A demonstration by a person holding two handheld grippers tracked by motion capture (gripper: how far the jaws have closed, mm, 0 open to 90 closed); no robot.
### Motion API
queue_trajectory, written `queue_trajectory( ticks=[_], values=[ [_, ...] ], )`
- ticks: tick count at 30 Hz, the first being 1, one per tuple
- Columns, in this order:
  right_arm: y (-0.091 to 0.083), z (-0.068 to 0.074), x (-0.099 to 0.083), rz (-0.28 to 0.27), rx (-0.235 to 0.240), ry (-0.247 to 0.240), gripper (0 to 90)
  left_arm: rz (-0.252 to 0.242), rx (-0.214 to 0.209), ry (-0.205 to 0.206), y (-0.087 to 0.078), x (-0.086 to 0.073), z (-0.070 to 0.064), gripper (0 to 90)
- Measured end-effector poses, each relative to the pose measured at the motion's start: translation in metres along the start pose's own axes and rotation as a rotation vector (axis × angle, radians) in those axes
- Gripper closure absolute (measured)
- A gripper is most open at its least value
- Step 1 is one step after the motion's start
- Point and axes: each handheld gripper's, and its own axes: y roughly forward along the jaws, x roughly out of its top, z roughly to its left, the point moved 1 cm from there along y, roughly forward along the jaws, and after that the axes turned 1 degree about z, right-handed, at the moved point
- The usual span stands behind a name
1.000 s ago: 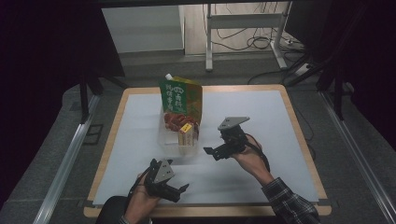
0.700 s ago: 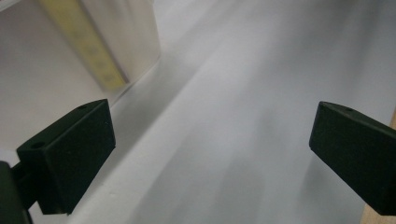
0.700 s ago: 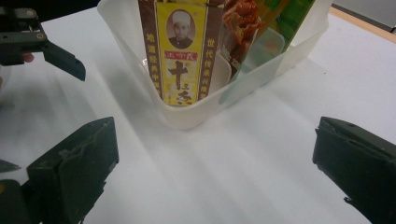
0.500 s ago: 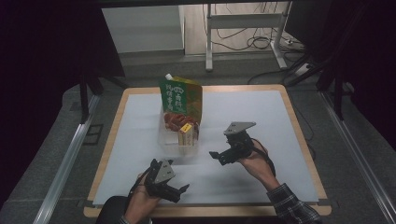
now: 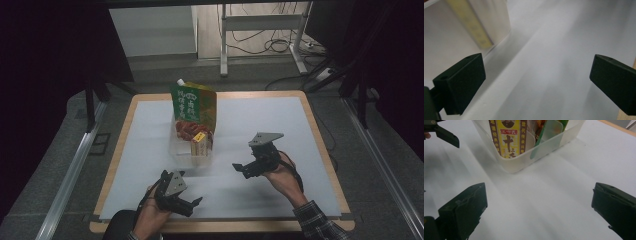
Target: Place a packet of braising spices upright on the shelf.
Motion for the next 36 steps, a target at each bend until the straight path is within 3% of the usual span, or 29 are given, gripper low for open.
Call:
queue_trajectory(
  ticks=[20, 36],
  values=[
    [-0.034, -0.006, -0.025, -0.009, -0.045, 0.037, 0.0, -0.013, 0.003, -0.015, -0.001, 0.0, 0.002, 0.0],
    [-0.063, -0.013, -0.059, -0.023, -0.095, 0.062, 0.0, -0.008, 0.002, -0.022, -0.001, -0.001, 0.003, 0.0]
  ],
)
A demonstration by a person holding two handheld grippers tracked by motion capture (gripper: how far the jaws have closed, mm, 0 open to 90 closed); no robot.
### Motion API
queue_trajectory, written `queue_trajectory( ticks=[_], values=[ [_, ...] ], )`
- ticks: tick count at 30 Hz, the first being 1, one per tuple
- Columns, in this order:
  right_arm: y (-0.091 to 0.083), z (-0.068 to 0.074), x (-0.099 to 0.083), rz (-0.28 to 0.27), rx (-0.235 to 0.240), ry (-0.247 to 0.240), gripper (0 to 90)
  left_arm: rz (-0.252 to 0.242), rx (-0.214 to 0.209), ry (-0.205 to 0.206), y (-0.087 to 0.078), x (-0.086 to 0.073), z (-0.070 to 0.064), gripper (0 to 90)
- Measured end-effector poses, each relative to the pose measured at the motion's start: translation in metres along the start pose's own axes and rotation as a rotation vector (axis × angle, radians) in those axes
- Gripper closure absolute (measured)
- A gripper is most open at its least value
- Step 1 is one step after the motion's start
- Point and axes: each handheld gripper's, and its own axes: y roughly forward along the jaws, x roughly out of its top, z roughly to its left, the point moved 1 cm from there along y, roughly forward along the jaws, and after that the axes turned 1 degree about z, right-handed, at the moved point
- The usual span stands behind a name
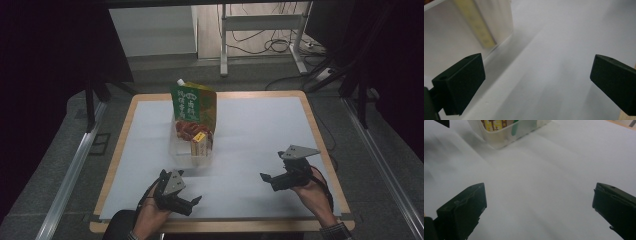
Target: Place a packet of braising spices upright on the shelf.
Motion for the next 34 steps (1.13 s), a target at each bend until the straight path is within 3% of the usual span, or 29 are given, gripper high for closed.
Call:
queue_trajectory(
  ticks=[9, 17, 24, 34],
  values=[
    [-0.014, -0.009, -0.021, -0.017, -0.013, 0.051, 0.0, 0.002, 0.005, -0.005, 0.0, -0.001, 0.001, 0.0],
    [-0.021, -0.016, -0.039, 0.009, -0.055, 0.051, 0.0, 0.006, 0.015, -0.029, -0.001, -0.004, 0.009, 0.0],
    [-0.024, -0.02, -0.058, 0.064, -0.087, 0.037, 0.0, 0.027, 0.012, -0.034, 0.001, -0.006, 0.01, 0.0],
    [-0.022, -0.027, -0.078, 0.141, -0.076, 0.083, 0.0, 0.042, 0.016, -0.029, 0.003, -0.006, 0.01, 0.0]
  ],
)
